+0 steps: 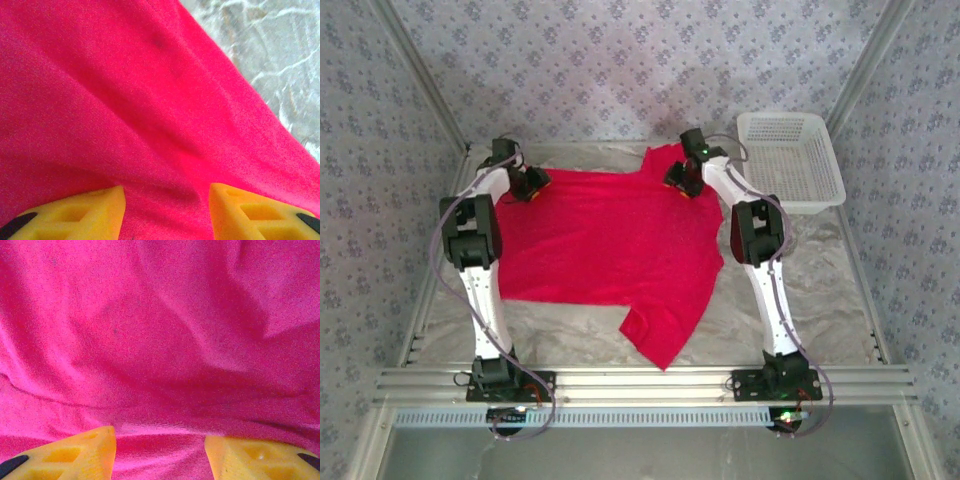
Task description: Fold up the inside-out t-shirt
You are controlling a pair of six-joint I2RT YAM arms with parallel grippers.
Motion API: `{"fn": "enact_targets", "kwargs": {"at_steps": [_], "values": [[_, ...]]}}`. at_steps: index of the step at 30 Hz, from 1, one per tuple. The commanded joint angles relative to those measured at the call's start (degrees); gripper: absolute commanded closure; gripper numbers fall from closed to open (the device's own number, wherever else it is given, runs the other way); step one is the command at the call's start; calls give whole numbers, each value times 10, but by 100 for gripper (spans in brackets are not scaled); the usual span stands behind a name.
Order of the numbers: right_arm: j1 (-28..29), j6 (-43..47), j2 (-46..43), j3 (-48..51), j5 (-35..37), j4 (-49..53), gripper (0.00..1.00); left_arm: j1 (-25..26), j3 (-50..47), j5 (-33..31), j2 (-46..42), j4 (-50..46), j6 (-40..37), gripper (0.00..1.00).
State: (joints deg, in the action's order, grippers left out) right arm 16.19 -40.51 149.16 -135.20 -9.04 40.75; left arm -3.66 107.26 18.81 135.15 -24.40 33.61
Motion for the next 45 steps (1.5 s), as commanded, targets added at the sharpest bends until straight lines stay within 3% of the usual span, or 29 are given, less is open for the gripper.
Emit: {"fn": "enact_targets", "kwargs": {"at_steps": [1, 6, 11, 17, 21, 24, 29, 36, 41, 45], "values": [[-29, 2, 101, -118, 23, 74, 45, 6, 72, -3, 66, -45, -14, 50], [-54, 0, 118, -173, 14, 27, 42, 16, 192, -2, 106, -84, -42, 45], [-53, 34, 36, -129, -38, 22, 41, 15, 126, -33, -4, -63, -63, 40], [-22, 93, -163, 85, -21, 11, 39, 14, -156, -65, -239, -10, -39, 40], [-1, 102, -284, 272, -19, 6, 39, -1, -367, -35, -374, 47, -1, 40], [35, 95, -374, 421, -30, -23, 39, -25, -484, 5, -426, 102, 25, 40], [109, 49, -482, 618, -10, -60, 39, -66, -564, 77, -431, 165, 57, 41], [169, -30, -599, 813, -6, -126, 38, -94, -602, 55, -430, 146, 56, 43], [158, -42, -604, 915, 1, -144, 38, -147, -652, 21, -461, 129, 65, 44], [125, -33, -617, 965, 13, -103, 38, -173, -693, 20, -493, 125, 62, 44]]}}
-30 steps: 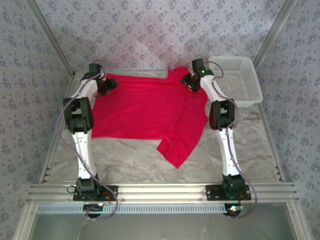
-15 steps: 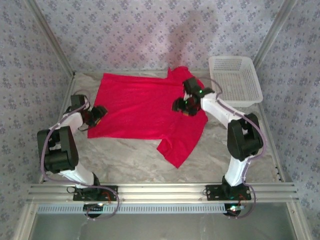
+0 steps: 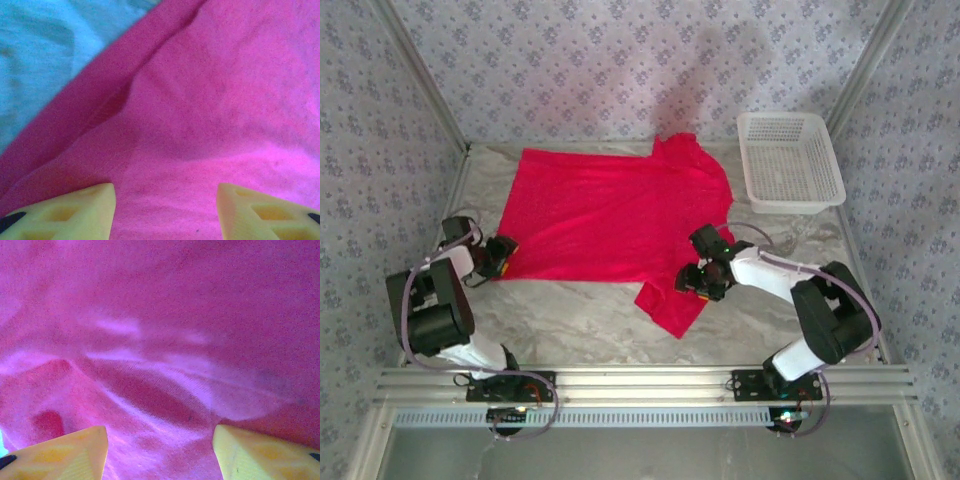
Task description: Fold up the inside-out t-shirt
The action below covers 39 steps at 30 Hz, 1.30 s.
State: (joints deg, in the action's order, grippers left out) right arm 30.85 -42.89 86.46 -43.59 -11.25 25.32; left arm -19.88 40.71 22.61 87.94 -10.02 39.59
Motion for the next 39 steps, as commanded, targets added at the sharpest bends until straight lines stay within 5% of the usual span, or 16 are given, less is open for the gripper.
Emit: {"fn": "enact_targets", "kwargs": {"at_steps": [1, 8, 13, 19, 26, 39], "values": [[-31, -6, -1, 58, 41, 64, 38, -12, -36, -20, -32, -21, 1, 45], [-57, 34, -83, 26, 78, 136, 38, -6, -51, -17, -125, -69, -10, 46], [-4, 27, -118, -29, 89, 191, 38, -4, -20, -84, -196, -196, -11, 50], [65, -53, -187, 33, 102, 190, 40, -6, -17, -123, -227, -276, -13, 51], [121, -81, -204, 63, 114, 193, 40, -5, -51, -127, -220, -256, 6, 62], [117, -48, -178, 73, 67, 186, 39, 19, -59, -164, -124, -200, 26, 64]]}}
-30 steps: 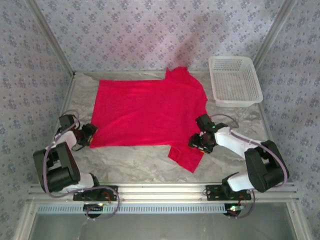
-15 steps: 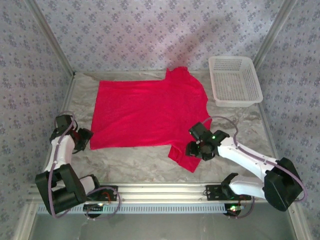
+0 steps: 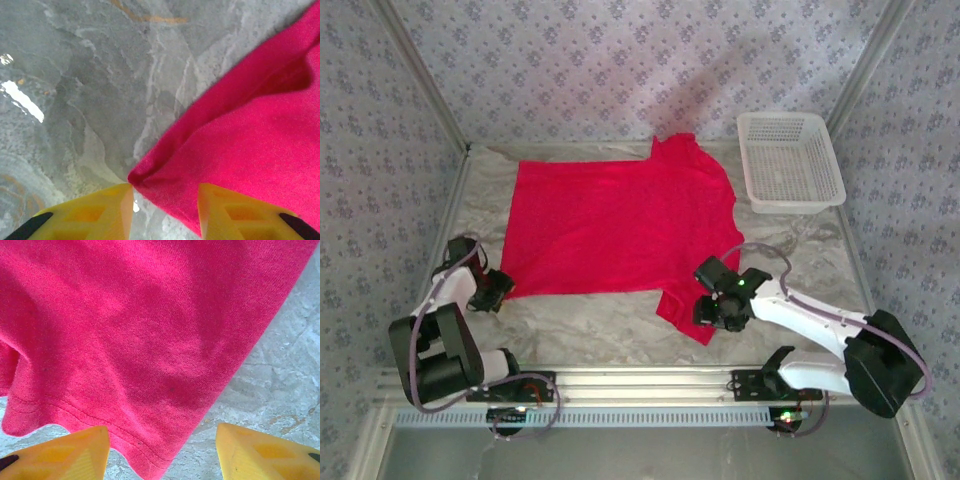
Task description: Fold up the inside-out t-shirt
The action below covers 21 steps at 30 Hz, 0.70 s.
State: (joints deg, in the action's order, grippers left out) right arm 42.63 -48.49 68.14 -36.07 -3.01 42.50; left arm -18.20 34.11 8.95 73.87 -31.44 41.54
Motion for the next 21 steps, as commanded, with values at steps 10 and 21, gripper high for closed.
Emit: {"fn": "enact_targets", "kwargs": {"at_steps": [10, 21], "values": [[60, -43, 0, 28, -54, -6, 40, 16, 30, -28, 41, 18, 5, 100], [56, -38, 105, 29, -10, -99, 73, 17, 59, -39, 11, -32, -17, 100]]}}
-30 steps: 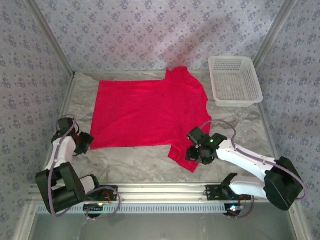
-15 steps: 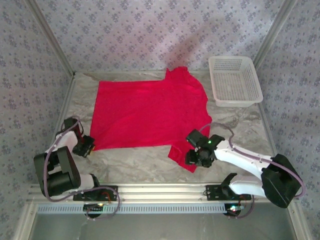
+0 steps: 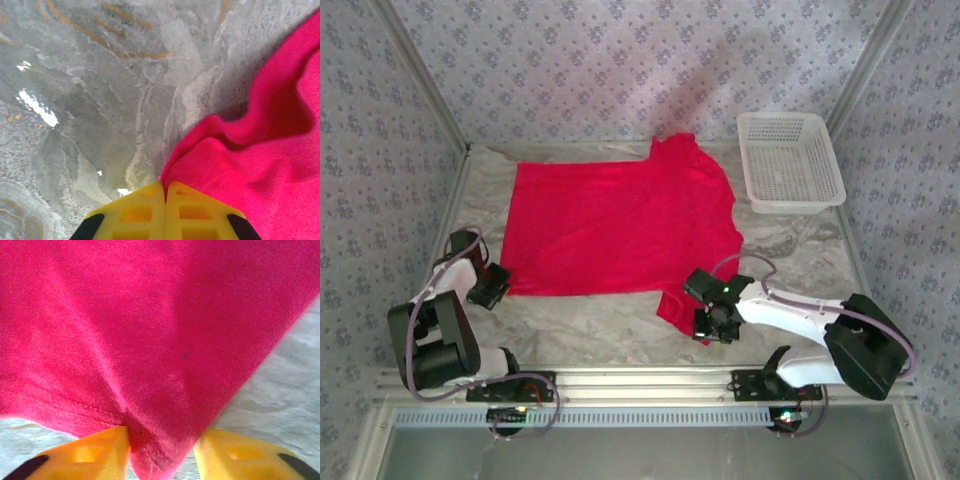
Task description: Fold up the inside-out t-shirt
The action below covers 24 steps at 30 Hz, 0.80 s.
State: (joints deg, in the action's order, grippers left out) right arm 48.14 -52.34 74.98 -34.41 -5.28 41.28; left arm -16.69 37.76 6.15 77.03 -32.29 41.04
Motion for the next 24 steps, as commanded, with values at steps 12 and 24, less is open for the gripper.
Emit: {"fn": "enact_targets", "kwargs": {"at_steps": [12, 24], "values": [[-11, 28, -77, -88, 120, 99, 100, 2, 77, -22, -123, -123, -32, 100], [9, -17, -276, -146, 125, 333, 100, -9, 70, -47, -231, -200, -23, 100]]}}
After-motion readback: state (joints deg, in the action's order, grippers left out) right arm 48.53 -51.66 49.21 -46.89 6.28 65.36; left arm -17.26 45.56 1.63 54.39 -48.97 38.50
